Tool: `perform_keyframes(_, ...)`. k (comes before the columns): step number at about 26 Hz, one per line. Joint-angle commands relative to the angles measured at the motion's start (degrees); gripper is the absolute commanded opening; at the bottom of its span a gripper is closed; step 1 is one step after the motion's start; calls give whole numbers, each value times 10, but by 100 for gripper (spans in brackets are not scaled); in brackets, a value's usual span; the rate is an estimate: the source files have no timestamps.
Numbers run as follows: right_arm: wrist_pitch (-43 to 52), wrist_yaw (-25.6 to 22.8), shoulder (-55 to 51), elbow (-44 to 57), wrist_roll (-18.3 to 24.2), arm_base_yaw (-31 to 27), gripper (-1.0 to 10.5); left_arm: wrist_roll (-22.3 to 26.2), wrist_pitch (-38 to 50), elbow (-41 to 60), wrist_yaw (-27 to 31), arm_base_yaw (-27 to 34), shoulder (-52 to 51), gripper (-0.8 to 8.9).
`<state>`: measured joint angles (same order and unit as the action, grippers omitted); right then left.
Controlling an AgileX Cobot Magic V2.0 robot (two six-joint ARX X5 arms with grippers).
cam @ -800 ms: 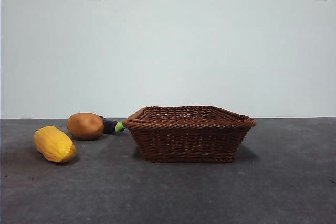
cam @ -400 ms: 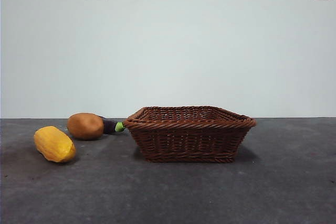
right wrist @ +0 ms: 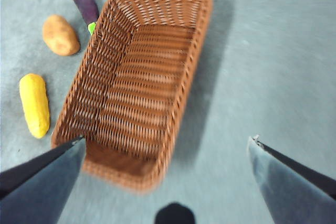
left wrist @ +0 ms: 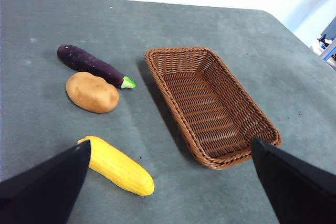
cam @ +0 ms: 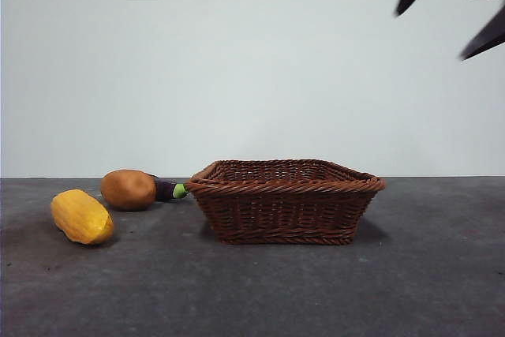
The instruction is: Help me put the vegetables on the table into the basket
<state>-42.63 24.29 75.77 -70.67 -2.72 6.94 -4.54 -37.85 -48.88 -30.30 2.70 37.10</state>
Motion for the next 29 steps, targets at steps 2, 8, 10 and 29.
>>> perform_keyframes(2,20,-23,110,-65,-1,38,626,5,2,-4,-2,-2,-2,598)
perform_keyframes(8,25,-44,277,-152,-2,71,626,5,0,-4,-2,-2,-2,598)
perform_keyframes(10,39,-48,313,-158,-2,75,625,5,-1,-4,-2,-2,-2,598)
perform_keyframes(29,98,-59,421,-160,-2,92,-12,5,-14,-4,-2,-2,9,598)
